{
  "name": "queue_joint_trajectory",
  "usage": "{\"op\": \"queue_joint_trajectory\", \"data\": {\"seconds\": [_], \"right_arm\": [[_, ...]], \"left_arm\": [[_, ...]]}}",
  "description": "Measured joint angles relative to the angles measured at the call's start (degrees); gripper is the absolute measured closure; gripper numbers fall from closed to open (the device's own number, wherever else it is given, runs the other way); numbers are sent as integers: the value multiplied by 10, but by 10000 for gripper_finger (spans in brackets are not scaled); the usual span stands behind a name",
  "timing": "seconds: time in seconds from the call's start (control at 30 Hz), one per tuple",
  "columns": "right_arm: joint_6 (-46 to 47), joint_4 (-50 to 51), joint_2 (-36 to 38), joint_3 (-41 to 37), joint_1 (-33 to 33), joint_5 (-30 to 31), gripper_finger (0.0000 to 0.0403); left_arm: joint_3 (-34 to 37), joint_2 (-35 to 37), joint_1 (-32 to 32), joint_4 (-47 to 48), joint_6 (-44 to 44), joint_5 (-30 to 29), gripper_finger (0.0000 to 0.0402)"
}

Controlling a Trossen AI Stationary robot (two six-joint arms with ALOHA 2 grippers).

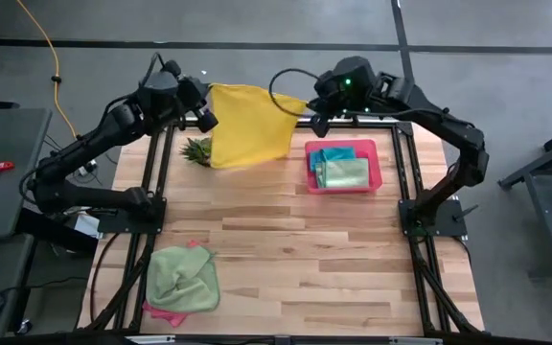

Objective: Fold microfiber towels
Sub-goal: Fold the yellow microfiber cloth

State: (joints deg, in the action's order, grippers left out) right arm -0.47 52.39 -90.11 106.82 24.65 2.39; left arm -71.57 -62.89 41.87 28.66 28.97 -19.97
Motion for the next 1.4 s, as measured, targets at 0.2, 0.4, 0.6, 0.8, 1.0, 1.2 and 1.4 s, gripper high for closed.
{"op": "queue_joint_trajectory", "data": {"seconds": [0.2,0.4,0.6,0.8,1.0,1.2,1.4], "right_arm": [[25,29,0,3,-65,7,403],[79,108,0,3,-141,36,403],[152,123,1,-63,-226,56,403],[232,55,-1,-213,-310,50,403],[292,-51,0,-329,-369,9,403],[339,-160,0,-414,-404,-26,403],[368,-223,0,-472,-418,-60,403]], "left_arm": [[0,17,-46,28,-56,27,402],[43,47,-145,103,-178,25,402],[149,78,-297,110,-347,-10,401],[223,83,-469,106,-561,-67,401],[268,45,-633,85,-788,-95,401],[276,-42,-754,75,-959,-93,401],[276,-135,-810,37,-1090,-47,401]]}}
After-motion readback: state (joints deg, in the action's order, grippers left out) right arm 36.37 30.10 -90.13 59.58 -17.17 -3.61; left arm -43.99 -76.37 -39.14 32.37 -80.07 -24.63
